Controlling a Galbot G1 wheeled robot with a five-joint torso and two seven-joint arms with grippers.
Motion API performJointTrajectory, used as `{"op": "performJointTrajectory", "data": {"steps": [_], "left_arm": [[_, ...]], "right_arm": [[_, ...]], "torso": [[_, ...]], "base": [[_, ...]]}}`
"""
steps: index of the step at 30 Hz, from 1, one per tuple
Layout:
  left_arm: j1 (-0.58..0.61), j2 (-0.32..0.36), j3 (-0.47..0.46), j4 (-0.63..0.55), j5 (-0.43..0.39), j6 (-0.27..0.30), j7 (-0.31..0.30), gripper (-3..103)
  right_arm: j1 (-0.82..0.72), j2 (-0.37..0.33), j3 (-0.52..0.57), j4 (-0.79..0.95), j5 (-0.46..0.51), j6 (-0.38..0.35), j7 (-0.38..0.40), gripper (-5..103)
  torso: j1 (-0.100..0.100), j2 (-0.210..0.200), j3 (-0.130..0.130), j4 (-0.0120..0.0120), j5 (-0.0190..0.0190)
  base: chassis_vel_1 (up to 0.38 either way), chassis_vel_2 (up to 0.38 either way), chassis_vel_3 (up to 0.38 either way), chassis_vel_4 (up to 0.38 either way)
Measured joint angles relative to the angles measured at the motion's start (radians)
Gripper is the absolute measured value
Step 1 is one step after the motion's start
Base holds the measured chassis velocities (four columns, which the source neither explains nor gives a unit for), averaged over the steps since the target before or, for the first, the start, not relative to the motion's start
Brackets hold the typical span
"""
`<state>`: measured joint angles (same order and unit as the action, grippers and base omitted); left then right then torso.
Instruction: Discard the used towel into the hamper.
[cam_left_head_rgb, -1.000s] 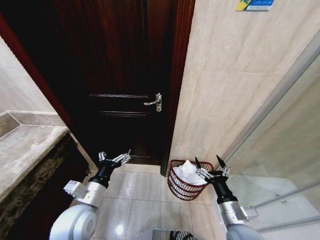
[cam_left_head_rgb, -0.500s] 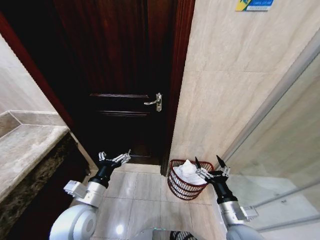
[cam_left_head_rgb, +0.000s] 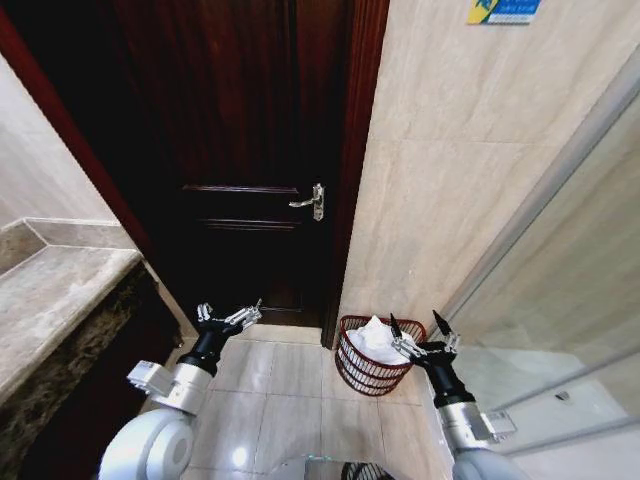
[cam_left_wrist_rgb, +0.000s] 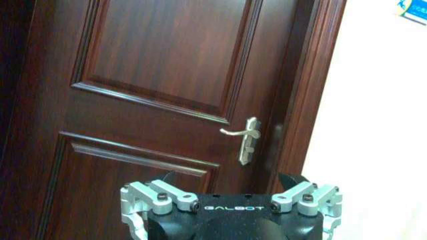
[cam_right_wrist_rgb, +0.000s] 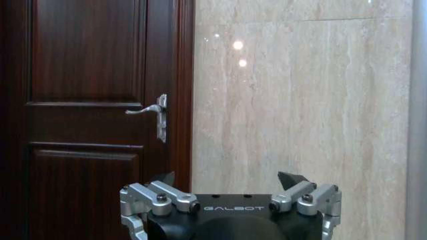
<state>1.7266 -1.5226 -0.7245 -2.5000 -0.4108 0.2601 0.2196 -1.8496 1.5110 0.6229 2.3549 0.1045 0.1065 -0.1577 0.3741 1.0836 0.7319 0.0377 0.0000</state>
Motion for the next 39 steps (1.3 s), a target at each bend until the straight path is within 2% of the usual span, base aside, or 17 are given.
{"op": "performJointTrajectory", "data": {"steps": [30, 36, 39], "left_arm": [[0.0, 0.0, 0.0, 0.0, 0.0, 0.0, 0.0, 100], [0.0, 0.0, 0.0, 0.0, 0.0, 0.0, 0.0, 100], [0.0, 0.0, 0.0, 0.0, 0.0, 0.0, 0.0, 100]], "right_arm": [[0.0, 0.0, 0.0, 0.0, 0.0, 0.0, 0.0, 100], [0.0, 0.0, 0.0, 0.0, 0.0, 0.0, 0.0, 100], [0.0, 0.0, 0.0, 0.0, 0.0, 0.0, 0.0, 100]], "torso": [[0.0, 0.0, 0.0, 0.0, 0.0], [0.007, 0.015, 0.008, 0.0, 0.0001], [0.021, 0.046, 0.025, -0.0001, 0.0001]], "base": [[0.039, -0.042, -0.041, 0.04], [0.0, 0.0, 0.0, 0.0], [0.0, 0.0, 0.0, 0.0]]}}
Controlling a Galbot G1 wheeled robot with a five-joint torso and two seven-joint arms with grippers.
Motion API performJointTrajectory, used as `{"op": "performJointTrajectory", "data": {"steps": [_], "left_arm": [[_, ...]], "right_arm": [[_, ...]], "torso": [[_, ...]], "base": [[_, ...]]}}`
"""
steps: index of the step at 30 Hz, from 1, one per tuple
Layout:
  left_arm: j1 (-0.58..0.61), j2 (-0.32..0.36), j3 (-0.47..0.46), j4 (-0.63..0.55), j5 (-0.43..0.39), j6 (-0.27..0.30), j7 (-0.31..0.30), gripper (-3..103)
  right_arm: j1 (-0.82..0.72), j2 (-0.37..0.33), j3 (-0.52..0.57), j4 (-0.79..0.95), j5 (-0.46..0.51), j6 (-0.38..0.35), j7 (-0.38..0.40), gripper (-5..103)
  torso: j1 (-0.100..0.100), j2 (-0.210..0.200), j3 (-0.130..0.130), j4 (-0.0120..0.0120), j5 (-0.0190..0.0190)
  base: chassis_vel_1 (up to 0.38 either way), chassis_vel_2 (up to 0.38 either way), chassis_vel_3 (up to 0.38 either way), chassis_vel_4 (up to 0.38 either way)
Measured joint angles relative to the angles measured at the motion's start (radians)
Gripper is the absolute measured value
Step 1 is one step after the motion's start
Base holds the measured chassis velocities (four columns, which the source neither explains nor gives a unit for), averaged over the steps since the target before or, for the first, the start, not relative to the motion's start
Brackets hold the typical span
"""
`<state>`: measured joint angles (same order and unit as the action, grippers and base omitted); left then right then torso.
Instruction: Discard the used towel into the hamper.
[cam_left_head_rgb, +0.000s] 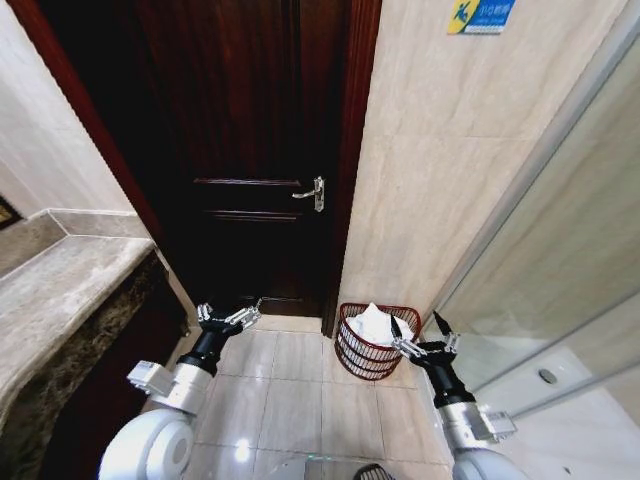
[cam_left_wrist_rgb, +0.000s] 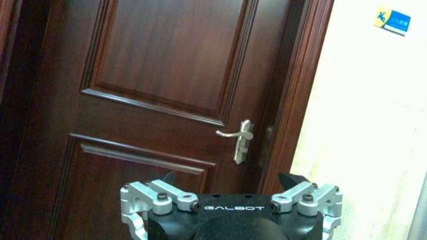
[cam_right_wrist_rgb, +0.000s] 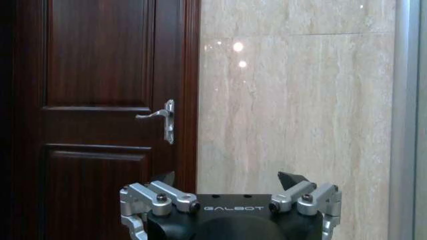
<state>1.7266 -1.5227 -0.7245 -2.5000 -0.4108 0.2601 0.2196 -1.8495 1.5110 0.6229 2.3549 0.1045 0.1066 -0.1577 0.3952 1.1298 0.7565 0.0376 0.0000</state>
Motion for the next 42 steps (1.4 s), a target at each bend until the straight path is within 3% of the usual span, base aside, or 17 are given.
{"op": "performJointTrajectory", "data": {"steps": [34, 42], "left_arm": [[0.0, 0.0, 0.0, 0.0, 0.0, 0.0, 0.0, 100], [0.0, 0.0, 0.0, 0.0, 0.0, 0.0, 0.0, 100]], "right_arm": [[0.0, 0.0, 0.0, 0.0, 0.0, 0.0, 0.0, 100], [0.0, 0.0, 0.0, 0.0, 0.0, 0.0, 0.0, 100]], "torso": [[0.087, 0.192, 0.105, 0.0, 0.0], [0.093, 0.205, 0.112, 0.0, 0.0]], "base": [[0.0, 0.0, 0.0, 0.0], [0.0, 0.0, 0.0, 0.0]]}}
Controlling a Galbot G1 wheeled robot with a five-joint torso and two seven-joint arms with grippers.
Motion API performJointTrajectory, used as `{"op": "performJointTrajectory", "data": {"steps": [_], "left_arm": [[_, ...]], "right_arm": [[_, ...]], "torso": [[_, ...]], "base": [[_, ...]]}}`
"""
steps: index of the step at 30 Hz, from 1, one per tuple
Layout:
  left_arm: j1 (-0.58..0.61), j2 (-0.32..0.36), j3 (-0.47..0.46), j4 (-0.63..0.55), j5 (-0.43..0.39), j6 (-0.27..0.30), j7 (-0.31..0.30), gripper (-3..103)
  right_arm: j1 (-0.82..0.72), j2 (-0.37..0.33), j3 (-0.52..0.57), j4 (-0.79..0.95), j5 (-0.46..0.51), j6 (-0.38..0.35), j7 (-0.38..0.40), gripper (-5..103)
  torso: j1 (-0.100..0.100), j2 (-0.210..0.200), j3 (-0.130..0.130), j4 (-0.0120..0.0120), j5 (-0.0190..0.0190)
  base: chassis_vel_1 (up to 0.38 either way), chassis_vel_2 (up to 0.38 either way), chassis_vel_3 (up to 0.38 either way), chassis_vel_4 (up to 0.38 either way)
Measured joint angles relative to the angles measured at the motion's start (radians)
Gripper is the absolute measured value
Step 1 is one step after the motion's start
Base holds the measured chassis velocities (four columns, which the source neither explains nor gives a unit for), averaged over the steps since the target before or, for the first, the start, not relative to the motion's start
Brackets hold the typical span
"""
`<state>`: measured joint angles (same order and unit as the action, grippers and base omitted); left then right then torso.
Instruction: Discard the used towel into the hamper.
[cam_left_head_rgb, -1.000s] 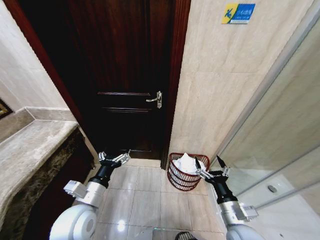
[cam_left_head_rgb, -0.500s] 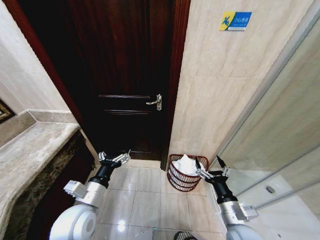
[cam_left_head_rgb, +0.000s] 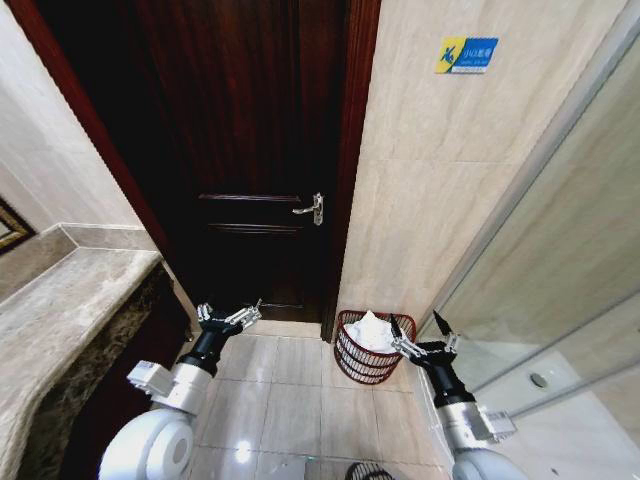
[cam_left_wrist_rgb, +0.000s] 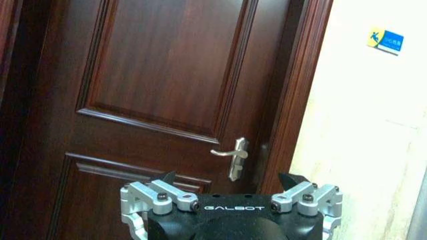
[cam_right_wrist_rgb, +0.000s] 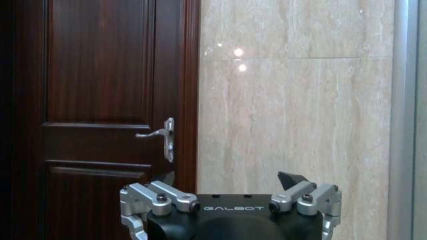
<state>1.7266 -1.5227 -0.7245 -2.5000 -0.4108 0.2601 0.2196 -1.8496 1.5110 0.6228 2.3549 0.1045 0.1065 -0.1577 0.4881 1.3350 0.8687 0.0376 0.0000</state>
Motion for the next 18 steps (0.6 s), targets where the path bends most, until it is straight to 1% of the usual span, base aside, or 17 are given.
{"op": "performJointTrajectory", "data": {"steps": [11, 18], "left_arm": [[0.0, 0.0, 0.0, 0.0, 0.0, 0.0, 0.0, 100], [0.0, 0.0, 0.0, 0.0, 0.0, 0.0, 0.0, 100]], "right_arm": [[0.0, 0.0, 0.0, 0.0, 0.0, 0.0, 0.0, 100], [0.0, 0.0, 0.0, 0.0, 0.0, 0.0, 0.0, 100]], "torso": [[-0.002, -0.005, -0.002, 0.0, 0.0], [-0.003, -0.007, -0.004, -0.0001, 0.0001]], "base": [[0.0, 0.0, 0.0, 0.0], [0.093, -0.099, -0.09, 0.082]]}}
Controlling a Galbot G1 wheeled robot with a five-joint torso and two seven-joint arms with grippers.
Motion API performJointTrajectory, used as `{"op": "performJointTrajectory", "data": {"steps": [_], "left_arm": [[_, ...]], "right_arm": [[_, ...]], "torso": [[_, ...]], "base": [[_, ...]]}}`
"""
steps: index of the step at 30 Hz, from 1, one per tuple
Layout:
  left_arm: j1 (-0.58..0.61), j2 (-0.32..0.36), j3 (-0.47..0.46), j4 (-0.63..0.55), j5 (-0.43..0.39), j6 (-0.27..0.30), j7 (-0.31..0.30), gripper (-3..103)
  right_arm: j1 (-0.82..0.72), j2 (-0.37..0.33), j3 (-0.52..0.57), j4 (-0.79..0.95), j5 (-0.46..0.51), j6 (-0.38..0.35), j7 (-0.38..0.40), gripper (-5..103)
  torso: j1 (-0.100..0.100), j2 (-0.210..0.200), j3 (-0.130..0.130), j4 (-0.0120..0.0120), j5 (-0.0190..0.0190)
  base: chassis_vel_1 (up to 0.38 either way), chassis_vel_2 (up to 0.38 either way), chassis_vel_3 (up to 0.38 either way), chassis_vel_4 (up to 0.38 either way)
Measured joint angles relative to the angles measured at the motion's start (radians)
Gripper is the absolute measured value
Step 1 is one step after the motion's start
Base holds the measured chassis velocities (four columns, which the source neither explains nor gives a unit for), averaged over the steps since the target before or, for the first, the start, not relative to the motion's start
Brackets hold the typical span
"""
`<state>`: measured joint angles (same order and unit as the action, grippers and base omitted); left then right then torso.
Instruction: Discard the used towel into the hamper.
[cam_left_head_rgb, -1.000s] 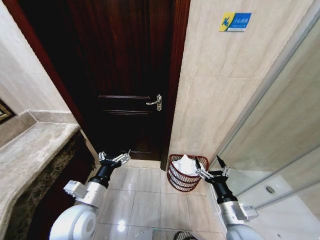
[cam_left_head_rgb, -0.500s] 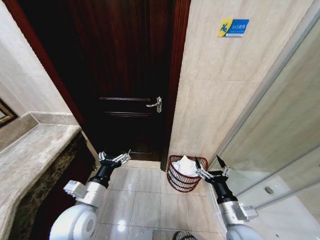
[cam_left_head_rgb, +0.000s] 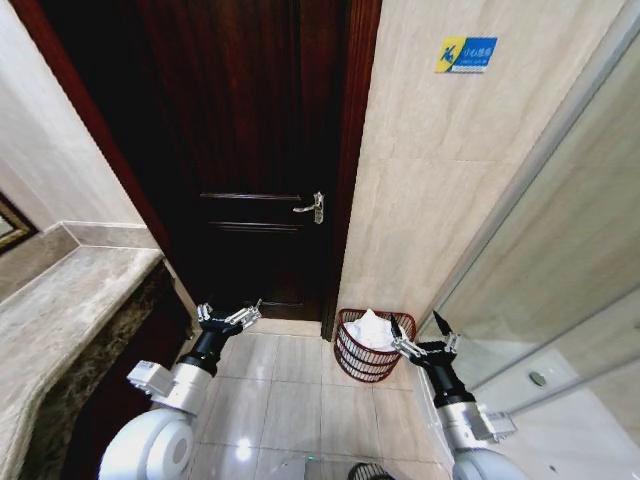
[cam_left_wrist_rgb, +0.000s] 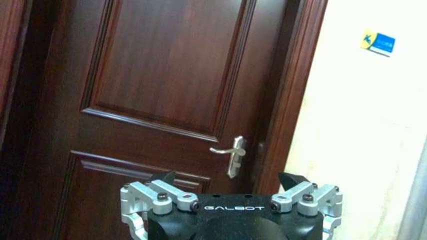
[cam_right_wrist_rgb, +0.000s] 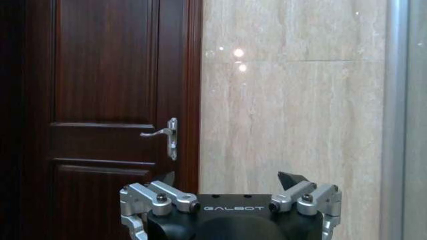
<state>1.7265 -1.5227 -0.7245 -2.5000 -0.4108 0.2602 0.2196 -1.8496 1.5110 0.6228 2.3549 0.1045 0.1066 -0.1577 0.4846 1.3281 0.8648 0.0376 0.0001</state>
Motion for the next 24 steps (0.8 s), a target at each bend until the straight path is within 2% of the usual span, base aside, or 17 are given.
{"op": "performJointTrajectory", "data": {"steps": [10, 24], "left_arm": [[0.0, 0.0, 0.0, 0.0, 0.0, 0.0, 0.0, 100], [0.0, 0.0, 0.0, 0.0, 0.0, 0.0, 0.0, 100]], "right_arm": [[0.0, 0.0, 0.0, 0.0, 0.0, 0.0, 0.0, 100], [0.0, 0.0, 0.0, 0.0, 0.0, 0.0, 0.0, 100]], "torso": [[-0.002, -0.003, -0.002, 0.0001, -0.0001], [-0.001, -0.005, -0.002, 0.0, -0.0001]], "base": [[0.112, -0.115, -0.108, 0.11], [0.008, -0.005, -0.005, 0.005]]}}
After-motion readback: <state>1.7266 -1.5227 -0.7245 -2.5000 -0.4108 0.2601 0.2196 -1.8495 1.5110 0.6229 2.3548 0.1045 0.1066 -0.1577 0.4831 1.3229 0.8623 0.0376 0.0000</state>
